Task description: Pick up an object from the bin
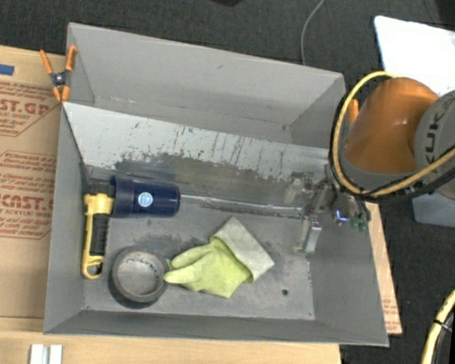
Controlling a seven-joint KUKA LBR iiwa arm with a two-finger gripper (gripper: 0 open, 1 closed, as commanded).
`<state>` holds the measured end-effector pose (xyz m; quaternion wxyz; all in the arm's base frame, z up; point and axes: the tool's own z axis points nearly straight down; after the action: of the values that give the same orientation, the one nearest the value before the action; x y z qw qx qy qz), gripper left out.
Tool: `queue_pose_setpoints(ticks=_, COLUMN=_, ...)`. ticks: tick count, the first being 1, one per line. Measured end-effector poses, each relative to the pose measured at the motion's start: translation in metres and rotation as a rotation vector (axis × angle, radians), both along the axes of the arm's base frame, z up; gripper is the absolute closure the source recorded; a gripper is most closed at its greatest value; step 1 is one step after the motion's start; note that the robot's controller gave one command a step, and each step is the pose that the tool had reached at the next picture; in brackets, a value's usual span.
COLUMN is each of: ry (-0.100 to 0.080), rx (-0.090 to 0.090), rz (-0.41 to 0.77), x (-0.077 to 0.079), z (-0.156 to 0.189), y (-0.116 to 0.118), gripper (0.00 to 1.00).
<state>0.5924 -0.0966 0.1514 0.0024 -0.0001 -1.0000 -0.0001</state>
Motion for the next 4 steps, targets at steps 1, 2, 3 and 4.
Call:
queue_pose_setpoints(ticks=1, ry=-0.007, rx=-0.001, rz=0.001, x=0.002, z=0.004, y=0.0, gripper=0.0)
queue_pose_setpoints(ticks=2, ry=-0.014, rx=-0.004, rz=0.157, x=-0.012, z=-0.03, y=0.039, gripper=0.0)
queue_pose_setpoints(ticks=3, ry=-0.009, rx=0.001, rz=0.179, x=-0.016, z=-0.065, y=0.066, gripper=0.0)
queue_pose_setpoints(ticks=4, ry=-0.007, rx=0.0, rz=0.026, x=-0.022, z=-0.071, y=0.102, gripper=0.0)
